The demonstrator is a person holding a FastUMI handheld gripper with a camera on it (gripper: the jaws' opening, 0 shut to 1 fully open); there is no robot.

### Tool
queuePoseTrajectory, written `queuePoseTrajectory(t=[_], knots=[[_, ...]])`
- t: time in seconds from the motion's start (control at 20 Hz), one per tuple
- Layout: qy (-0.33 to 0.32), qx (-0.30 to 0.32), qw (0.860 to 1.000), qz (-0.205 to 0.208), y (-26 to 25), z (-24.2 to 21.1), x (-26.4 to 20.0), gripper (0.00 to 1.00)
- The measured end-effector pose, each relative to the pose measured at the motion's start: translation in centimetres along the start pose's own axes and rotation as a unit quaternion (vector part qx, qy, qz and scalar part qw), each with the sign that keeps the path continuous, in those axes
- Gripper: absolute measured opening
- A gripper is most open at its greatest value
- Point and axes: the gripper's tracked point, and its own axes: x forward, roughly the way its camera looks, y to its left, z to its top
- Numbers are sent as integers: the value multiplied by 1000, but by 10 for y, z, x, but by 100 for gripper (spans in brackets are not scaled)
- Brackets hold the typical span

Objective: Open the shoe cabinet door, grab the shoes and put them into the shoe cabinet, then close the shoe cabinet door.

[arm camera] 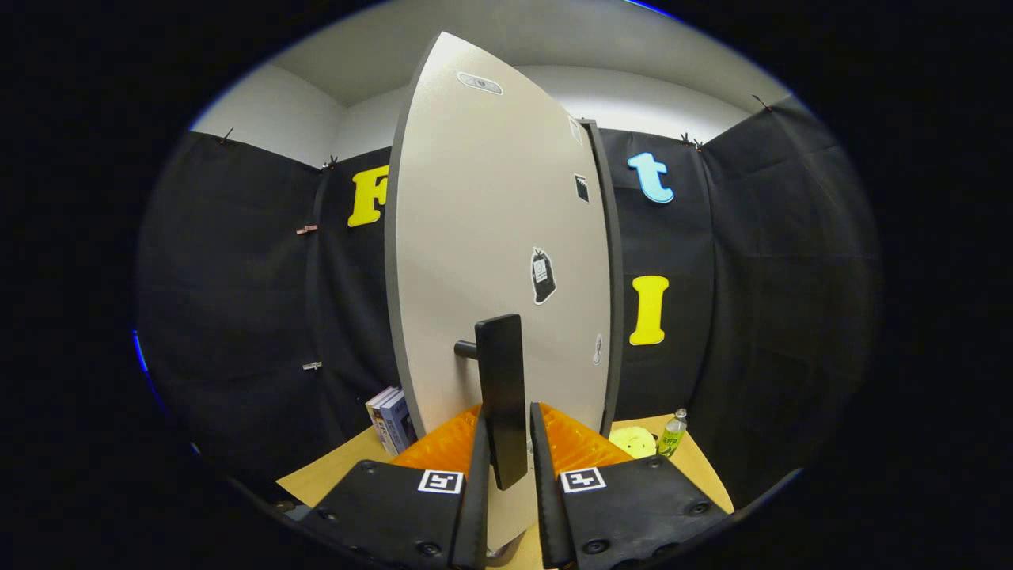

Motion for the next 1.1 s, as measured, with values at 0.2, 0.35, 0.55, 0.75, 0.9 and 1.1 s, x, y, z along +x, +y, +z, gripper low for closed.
queuePoseTrajectory(t=[0.2,0.35,0.55,0.75,0.9,1.1], knots=[[1,8,1000,-19,-21,3,-16,30],[-14,-5,999,-34,-35,11,-38,30],[-19,1,998,-59,-56,12,-60,29],[-14,8,998,-69,-63,10,-83,29],[-19,-10,997,-70,-60,4,-98,27],[13,-14,998,-58,-42,-28,-98,27]])
